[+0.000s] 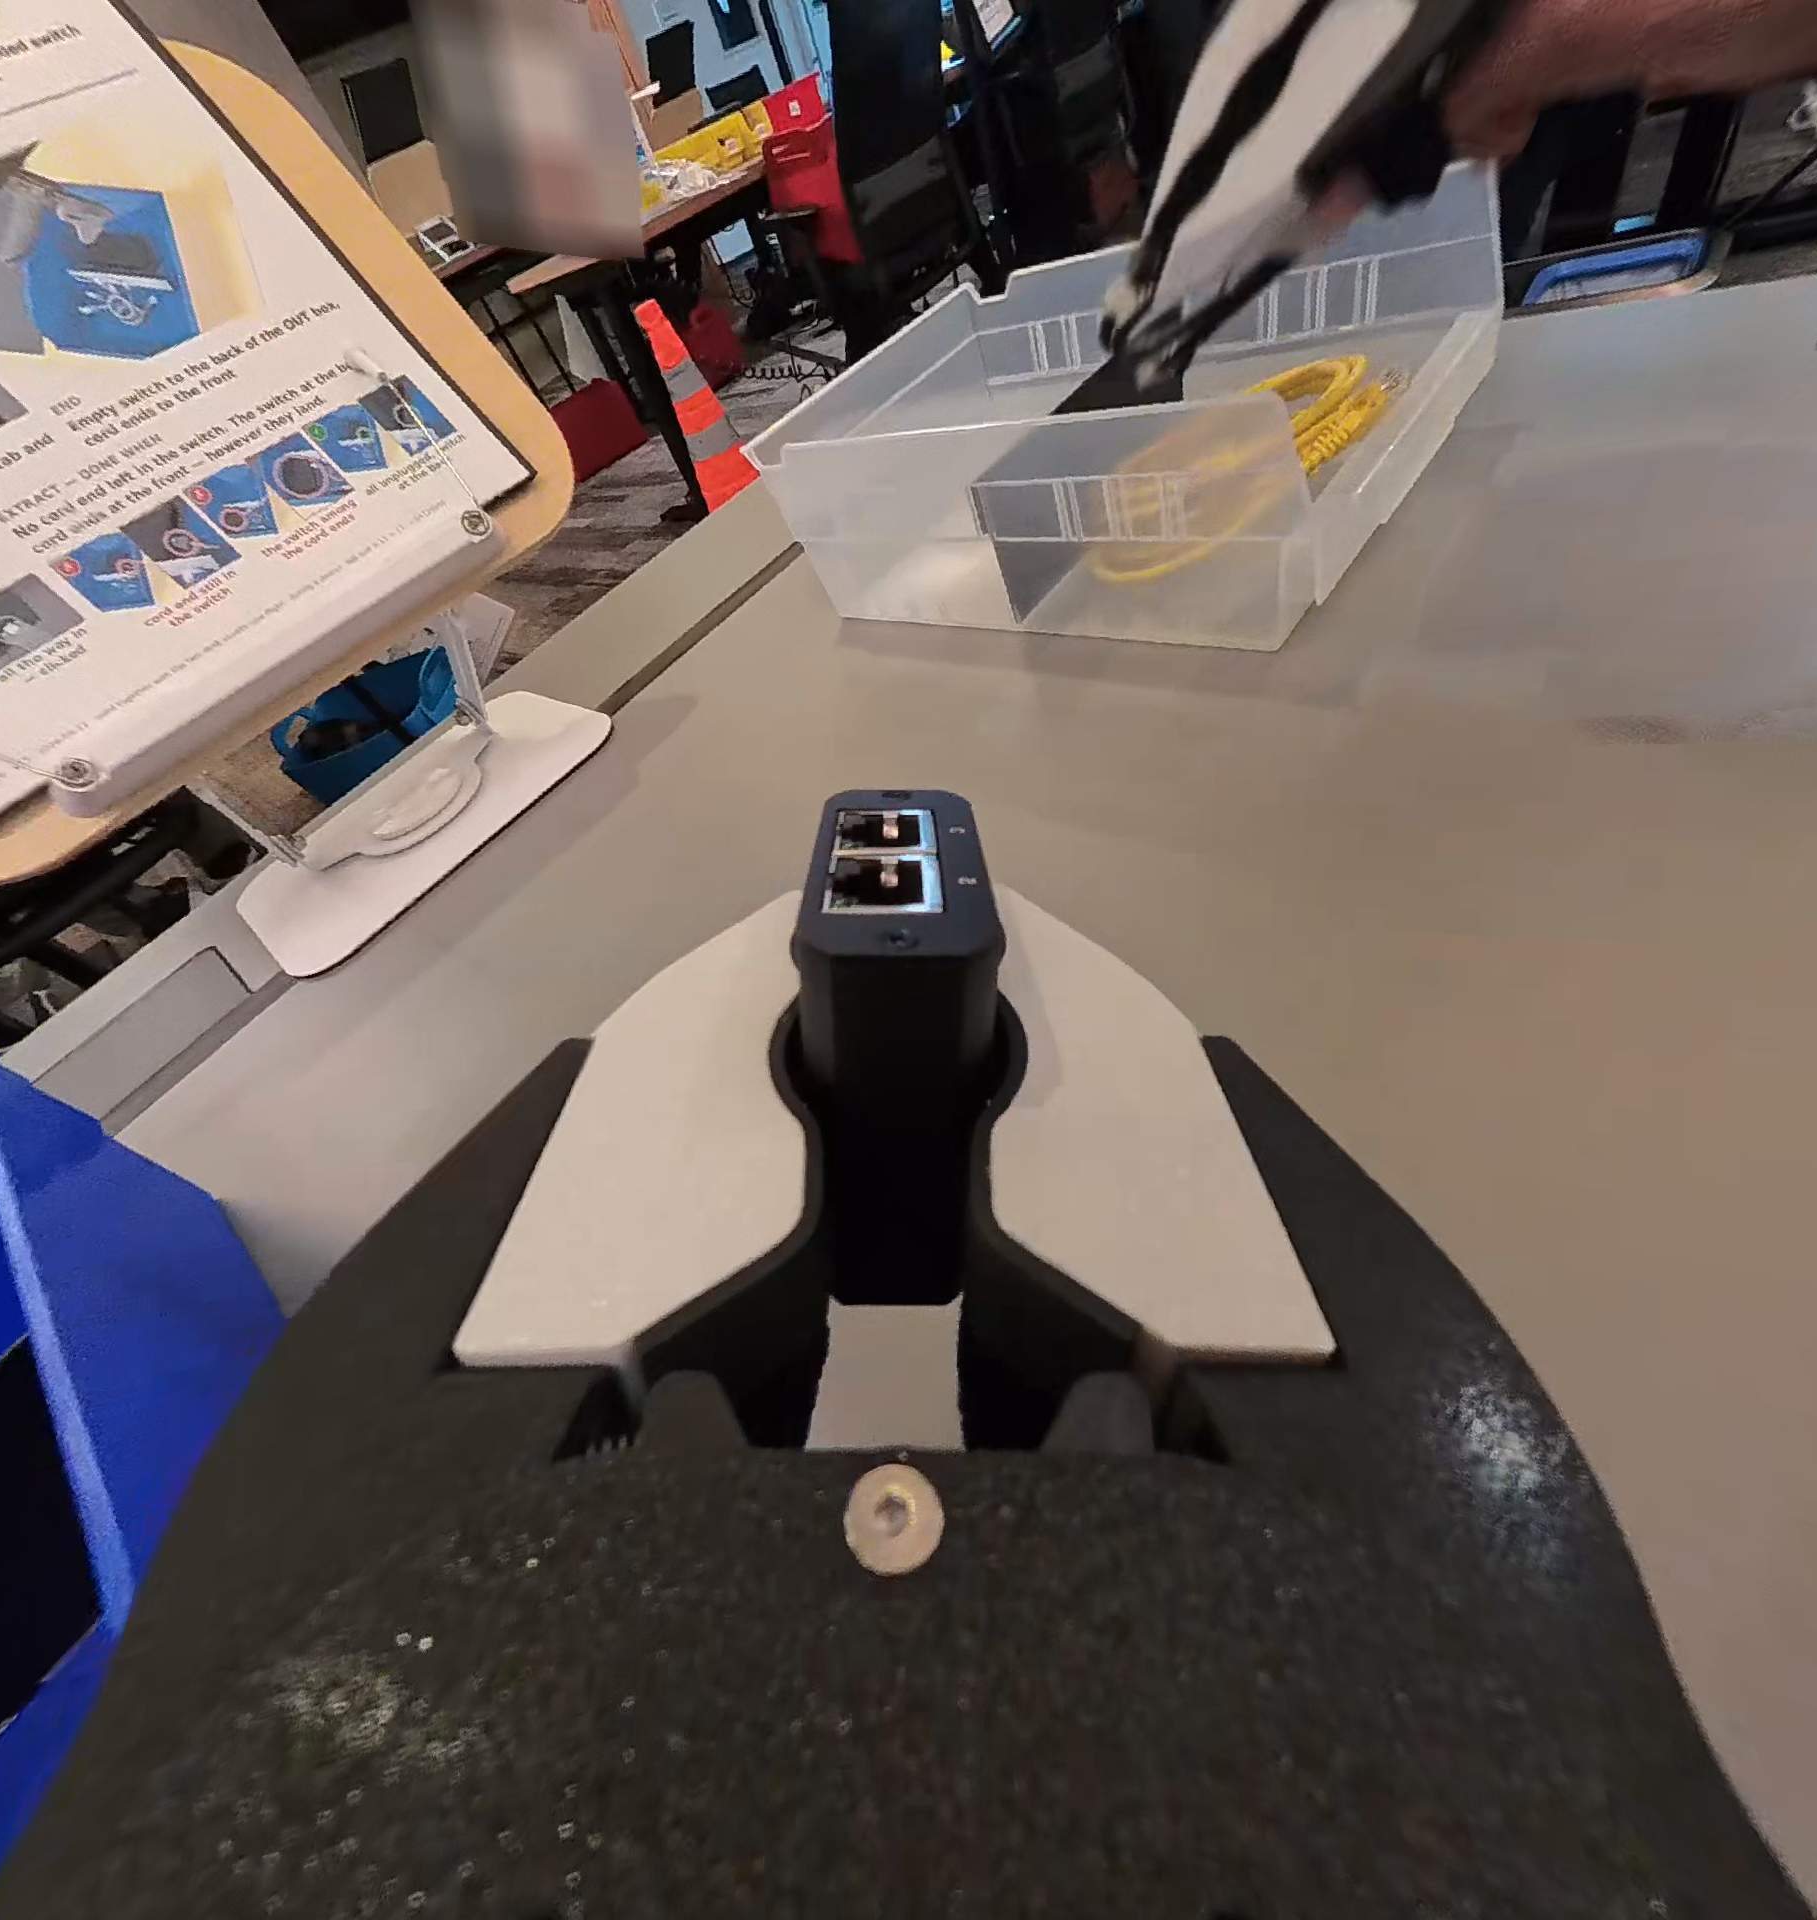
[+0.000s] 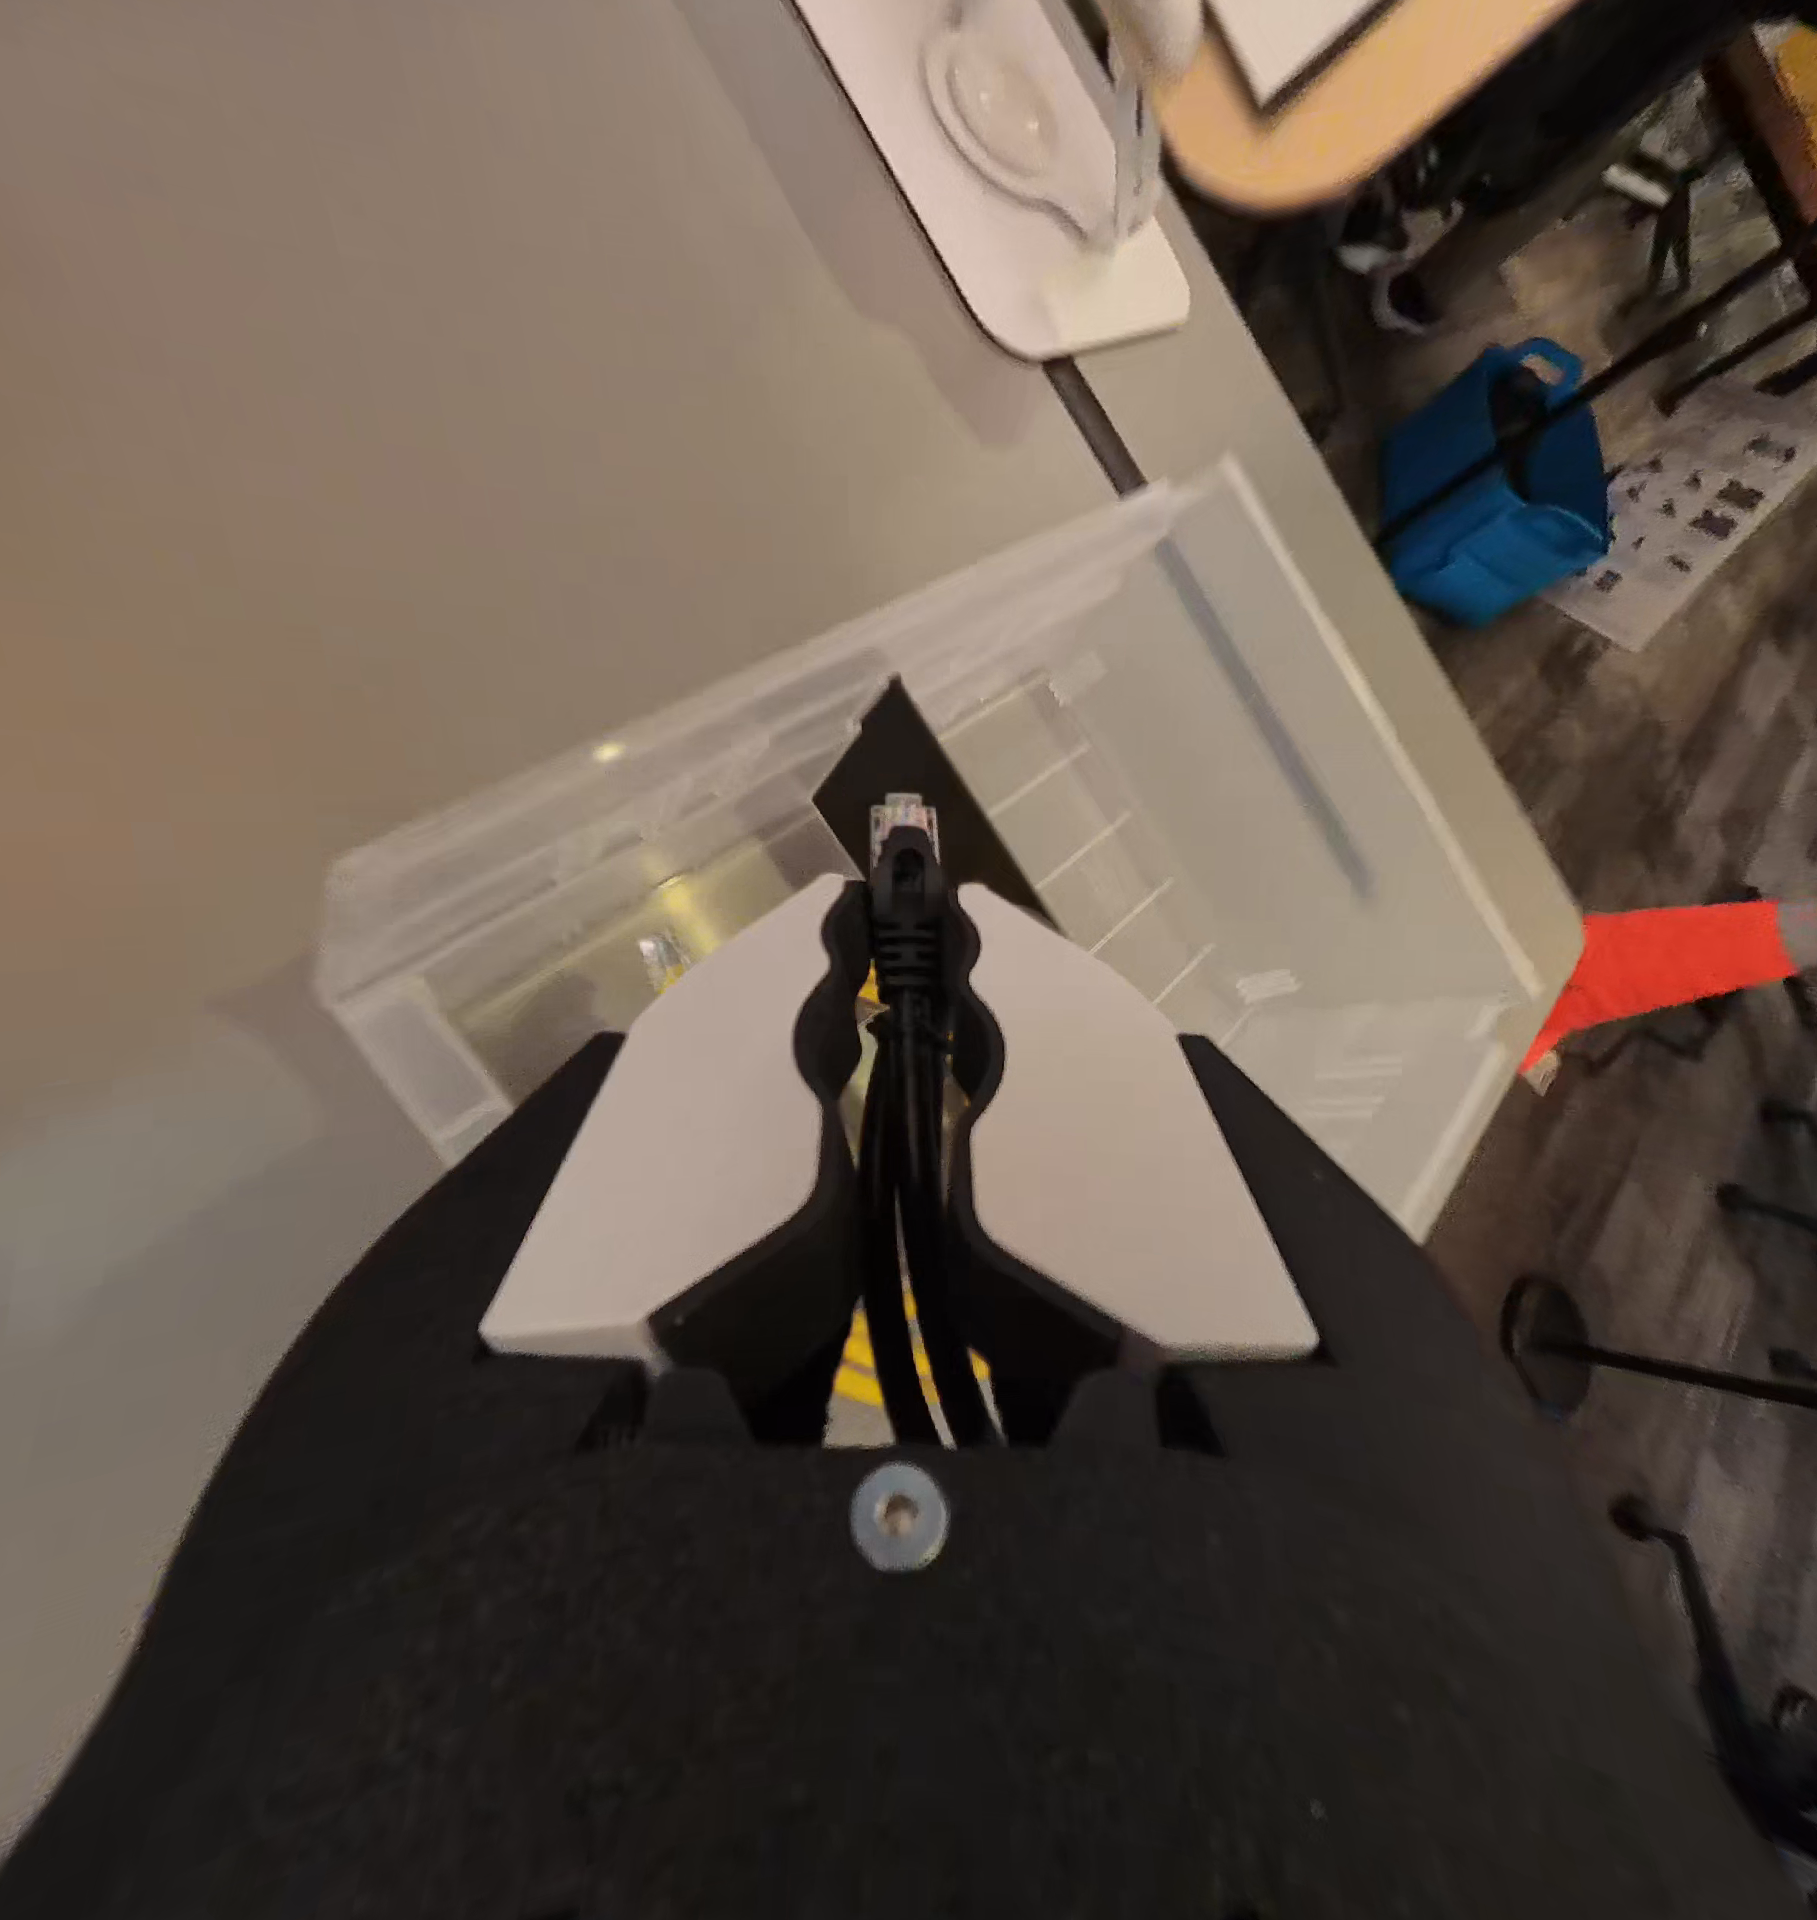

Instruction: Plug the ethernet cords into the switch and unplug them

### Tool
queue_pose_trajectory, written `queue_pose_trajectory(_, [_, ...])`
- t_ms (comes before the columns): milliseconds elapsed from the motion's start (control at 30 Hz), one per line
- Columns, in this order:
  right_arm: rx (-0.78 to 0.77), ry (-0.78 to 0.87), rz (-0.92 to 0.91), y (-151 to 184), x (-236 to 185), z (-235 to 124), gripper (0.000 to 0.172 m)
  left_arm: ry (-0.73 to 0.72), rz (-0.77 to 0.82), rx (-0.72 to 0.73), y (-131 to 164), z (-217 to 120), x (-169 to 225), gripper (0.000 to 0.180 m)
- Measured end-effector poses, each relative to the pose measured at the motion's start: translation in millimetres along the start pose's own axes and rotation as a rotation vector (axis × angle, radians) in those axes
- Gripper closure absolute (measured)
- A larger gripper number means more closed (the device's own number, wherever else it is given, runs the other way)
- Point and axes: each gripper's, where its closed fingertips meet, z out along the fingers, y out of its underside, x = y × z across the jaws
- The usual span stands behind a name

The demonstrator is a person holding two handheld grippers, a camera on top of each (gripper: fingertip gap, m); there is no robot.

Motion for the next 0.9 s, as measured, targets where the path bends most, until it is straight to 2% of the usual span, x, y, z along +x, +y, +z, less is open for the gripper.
queue_pose_trajectory(100, [-0.051, -0.051, 0.098, 26, -13, 29, 0.159, 0.042, -0.064, 0.014, -1, -1, 4, 0.155])
queue_pose_trajectory(167, [-0.028, -0.122, 0.177, 27, -24, 35, 0.156, 0.081, -0.117, 0.038, -4, -2, 5, 0.155])
queue_pose_trajectory(233, [-0.045, -0.137, 0.252, 27, -25, 34, 0.137, 0.135, -0.186, 0.078, -8, -4, 6, 0.155])
queue_pose_trajectory(333, [0.05, -0.158, 0.358, -1, -27, 14, 0.134, 0.2, -0.231, 0.182, -19, -11, 5, 0.155])
queue_pose_trajectory(400, [0.188, -0.232, 0.45, -40, -40, -7, 0.134, 0.237, -0.208, 0.254, -26, -15, 8, 0.155])
queue_pose_trajectory(433, [0.281, -0.32, 0.505, -65, -54, -18, 0.135, 0.248, -0.186, 0.291, -29, -17, 10, 0.155])
queue_pose_trajectory(500, [0.465, -0.599, 0.63, -119, -97, -37, 0.132, 0.257, -0.13, 0.355, -35, -21, 14, 0.155])
queue_pose_trajectory(533, [0.504, -0.745, 0.692, -140, -122, -40, 0.122, 0.263, -0.103, 0.377, -38, -23, 17, 0.155])
queue_pose_trajectory(633, [0.465, -1.17, 0.853, -180, -197, -34, 0.077, 0.264, -0.015, 0.41, -44, -28, 25, 0.155])
queue_pose_trajectory(667, [0.44, -1.293, 0.894, -188, -218, -33, 0.074, 0.258, 0.015, 0.404, -44, -28, 28, 0.155])
queue_pose_trajectory(733, [0.358, -1.446, 0.935, -196, -253, -24, 0.064, 0.249, 0.07, 0.379, -42, -27, 32, 0.155])
queue_pose_trajectory(800, [0.321, -1.549, 0.967, -203, -273, -22, 0.063, 0.233, 0.127, 0.343, -37, -24, 36, 0.155])
queue_pose_trajectory(900, [0.324, -1.581, 0.965, -206, -280, -20, 0.073, 0.224, 0.197, 0.3, -30, -19, 42, 0.155])
